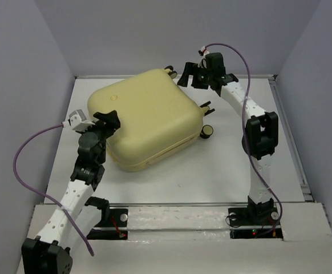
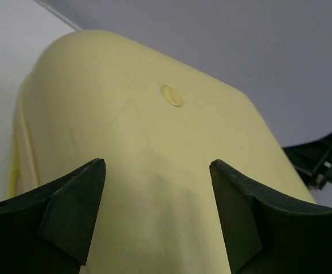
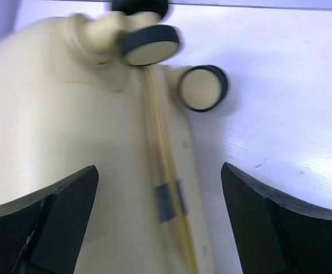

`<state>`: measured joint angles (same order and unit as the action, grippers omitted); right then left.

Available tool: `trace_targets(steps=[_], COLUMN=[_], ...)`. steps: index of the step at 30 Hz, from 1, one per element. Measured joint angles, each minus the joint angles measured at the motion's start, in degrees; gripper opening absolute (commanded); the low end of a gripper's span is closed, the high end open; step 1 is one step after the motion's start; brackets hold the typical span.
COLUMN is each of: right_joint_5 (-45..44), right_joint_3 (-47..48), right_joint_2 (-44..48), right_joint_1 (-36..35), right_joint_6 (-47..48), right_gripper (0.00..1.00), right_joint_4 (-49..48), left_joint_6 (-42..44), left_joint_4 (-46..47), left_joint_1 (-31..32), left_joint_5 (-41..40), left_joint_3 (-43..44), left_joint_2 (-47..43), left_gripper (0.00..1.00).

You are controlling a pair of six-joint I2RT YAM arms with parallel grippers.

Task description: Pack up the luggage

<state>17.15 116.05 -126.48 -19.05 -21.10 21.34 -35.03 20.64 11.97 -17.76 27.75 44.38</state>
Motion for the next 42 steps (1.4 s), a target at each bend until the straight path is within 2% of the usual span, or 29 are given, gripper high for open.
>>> trace_targets(steps=[4, 6, 8, 11, 14, 17, 21, 24, 26, 28, 32, 36, 42], right_joint_5=[3.1, 2.8, 1.7, 0.1, -0.6, -0.6, -0.1, 0.1, 0.7, 0.8, 0.1, -1.4, -4.5], right_joint_3=[-2.2, -5.2, -9.5, -19.1, -33.1, -47.7, -61.5, -67.3, -68.8, -69.9, -70.1, -70.0, -67.8], right_joint_2=[8.3, 14.9, 22.3, 34.2, 45.9, 52.7, 54.3, 53.7, 52.8, 51.3, 49.6, 48.6, 45.4], right_joint_1=[-1.2, -2.8, -4.3, -4.8, -4.3, -5.1, -11.1, -16.7, -18.3, -19.0, -18.7, -18.5, -18.3], right_joint_6=[0.8, 2.4, 4.3, 5.6, 4.9, 3.5, 1.3, -0.2, -0.9, -1.7, -2.7, -3.1, -3.1], right_gripper=[1.0, 0.97, 0.68, 0.07, 0.07, 0.07, 0.07, 0.07, 0.07, 0.07, 0.07, 0.07, 0.07], right_joint_4=[0.3, -0.4, -0.4, -3.3, -7.8, -12.9, -13.5, -15.3, -16.4, -18.4, -20.9, -23.0, -22.4], left_joint_6=[-1.4, -1.4, -1.2, 0.6, 3.3, 6.0, 6.9, 7.8, 9.0, 9.7, 10.4, 11.4, 12.5], left_joint_4=[-0.6, -2.2, -5.4, -10.8, -13.6, -14.4, -14.1, -18.1, -22.5, -24.9, -30.2, -34.6, -35.5], left_joint_1=[5.8, 8.0, 8.7, 8.9, 8.9, 7.1, 1.7, -3.9, -6.9, -10.1, -17.0, -22.0, -21.6], left_joint_5=[4.4, 6.4, 7.3, 6.4, 5.1, 6.3, 11.3, 16.0, 18.1, 20.1, 22.6, 24.7, 29.6], left_joint_3=[1.3, 3.2, 6.3, 12.9, 22.4, 35.5, 48.7, 60.2, 67.4, 71.0, 71.8, 78.1, 80.3], left_joint_2=[-2.7, -2.4, -1.5, 0.7, 5.3, 15.1, 28.8, 44.2, 52.6, 59.1, 65.3, 71.2, 75.3], left_gripper=[0.84, 0.85, 0.87, 0.89, 0.9, 0.91, 0.91, 0.91, 0.91, 0.91, 0.91, 0.91, 0.9])
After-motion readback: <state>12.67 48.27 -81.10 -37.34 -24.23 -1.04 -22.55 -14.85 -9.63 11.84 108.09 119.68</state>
